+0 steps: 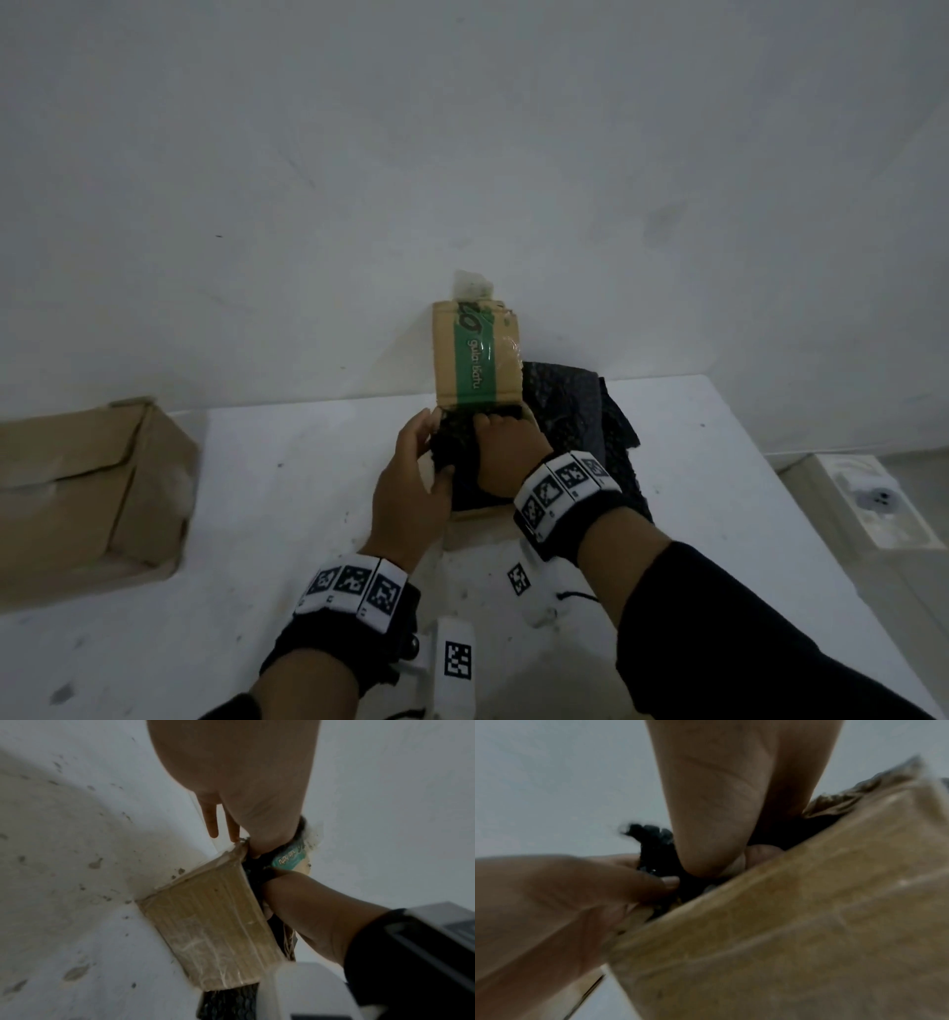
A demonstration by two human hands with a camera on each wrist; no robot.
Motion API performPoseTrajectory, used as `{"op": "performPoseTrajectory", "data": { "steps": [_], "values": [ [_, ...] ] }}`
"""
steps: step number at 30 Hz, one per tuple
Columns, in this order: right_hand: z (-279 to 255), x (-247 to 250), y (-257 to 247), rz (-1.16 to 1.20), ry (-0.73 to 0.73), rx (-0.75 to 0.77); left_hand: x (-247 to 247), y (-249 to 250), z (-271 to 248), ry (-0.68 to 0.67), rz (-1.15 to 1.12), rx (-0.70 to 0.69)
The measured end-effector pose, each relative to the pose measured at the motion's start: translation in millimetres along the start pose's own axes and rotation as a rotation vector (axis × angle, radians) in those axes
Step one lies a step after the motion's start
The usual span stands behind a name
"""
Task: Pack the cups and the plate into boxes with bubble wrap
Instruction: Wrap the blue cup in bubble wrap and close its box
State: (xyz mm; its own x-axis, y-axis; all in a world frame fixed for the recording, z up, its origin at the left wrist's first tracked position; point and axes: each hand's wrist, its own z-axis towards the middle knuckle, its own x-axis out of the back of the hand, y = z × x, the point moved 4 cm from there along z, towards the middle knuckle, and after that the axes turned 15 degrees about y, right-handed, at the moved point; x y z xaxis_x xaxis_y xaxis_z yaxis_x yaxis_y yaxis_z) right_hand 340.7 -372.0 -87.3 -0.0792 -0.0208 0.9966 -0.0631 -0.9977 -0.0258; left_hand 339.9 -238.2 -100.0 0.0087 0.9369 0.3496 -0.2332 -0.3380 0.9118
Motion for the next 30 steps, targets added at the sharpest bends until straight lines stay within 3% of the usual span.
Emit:
{"op": "performPoseTrajectory", "data": {
  "steps": [4, 6, 10, 11, 16, 22, 26, 30],
  "values": [
    [8, -4, 0, -0.060, -0.115, -0.017, -1, -3, -1, -0.104, -0.065, 0.109],
    [7, -1, 1, -0.010, -0.105, -0.004, 1, -1, -2, -0.153, -0.115, 0.180],
    [-10, 15, -1, 0.322, 0.237, 0.086, 5, 17, -4, -0.199, -0.254, 0.303],
    [-15, 17, -4, 0.394, 0.267, 0.118, 5, 18, -4, -0.191, -0.301, 0.349],
    [-22, 1, -5, 0.472, 0.118, 0.193, 1, 11, -6, -0.201, -0.343, 0.431],
    [-14, -12, -10, 0.272, 0.076, 0.302, 1, 18, -10, -0.217, -0.359, 0.460],
    [-9, -10, -12, 0.128, 0.075, 0.303, 1, 26, -11, -0.182, -0.399, 0.477],
    [-1, -11, -14, 0.154, 0.026, 0.242, 1, 28, -11, -0.187, -0.384, 0.493]
  ]
}}
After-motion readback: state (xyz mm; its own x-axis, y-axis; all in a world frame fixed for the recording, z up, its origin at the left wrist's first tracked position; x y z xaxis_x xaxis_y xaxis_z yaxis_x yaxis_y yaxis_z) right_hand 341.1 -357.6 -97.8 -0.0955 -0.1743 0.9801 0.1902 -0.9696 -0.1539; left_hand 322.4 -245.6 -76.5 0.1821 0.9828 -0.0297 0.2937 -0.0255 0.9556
